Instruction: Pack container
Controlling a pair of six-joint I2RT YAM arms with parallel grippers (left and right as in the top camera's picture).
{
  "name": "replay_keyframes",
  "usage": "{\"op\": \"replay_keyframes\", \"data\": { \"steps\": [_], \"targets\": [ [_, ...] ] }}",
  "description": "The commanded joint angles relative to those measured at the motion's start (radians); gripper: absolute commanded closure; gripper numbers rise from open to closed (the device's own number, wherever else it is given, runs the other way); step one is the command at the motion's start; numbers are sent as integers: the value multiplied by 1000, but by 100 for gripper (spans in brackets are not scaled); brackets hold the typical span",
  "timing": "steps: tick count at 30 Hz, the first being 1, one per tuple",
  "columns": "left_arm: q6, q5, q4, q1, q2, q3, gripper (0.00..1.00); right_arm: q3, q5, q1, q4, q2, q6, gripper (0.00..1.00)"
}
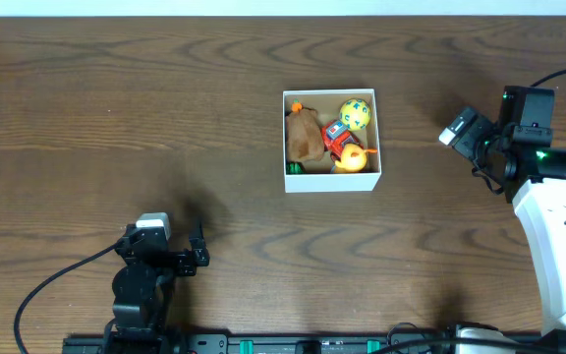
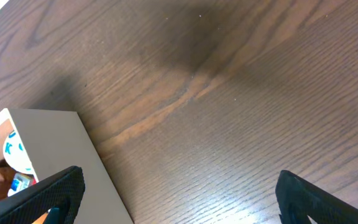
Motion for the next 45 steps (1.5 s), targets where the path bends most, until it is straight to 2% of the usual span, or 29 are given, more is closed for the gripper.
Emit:
{"op": "replay_keyframes", "data": {
  "steps": [1, 32, 37, 45],
  "targets": [
    [-9, 7, 1, 6, -6, -19, 2, 3, -3, -3, -1, 2, 12, 1],
    [-9, 7, -12, 6, -5, -19, 2, 2, 20, -3, -37, -12, 5, 1],
    [-9, 7, -12, 6, -5, -19, 2, -39, 55, 15, 33, -119, -29, 1],
    [-9, 7, -12, 6, -5, -19, 2, -359, 58, 23, 348, -506, -309, 1]
  ]
}}
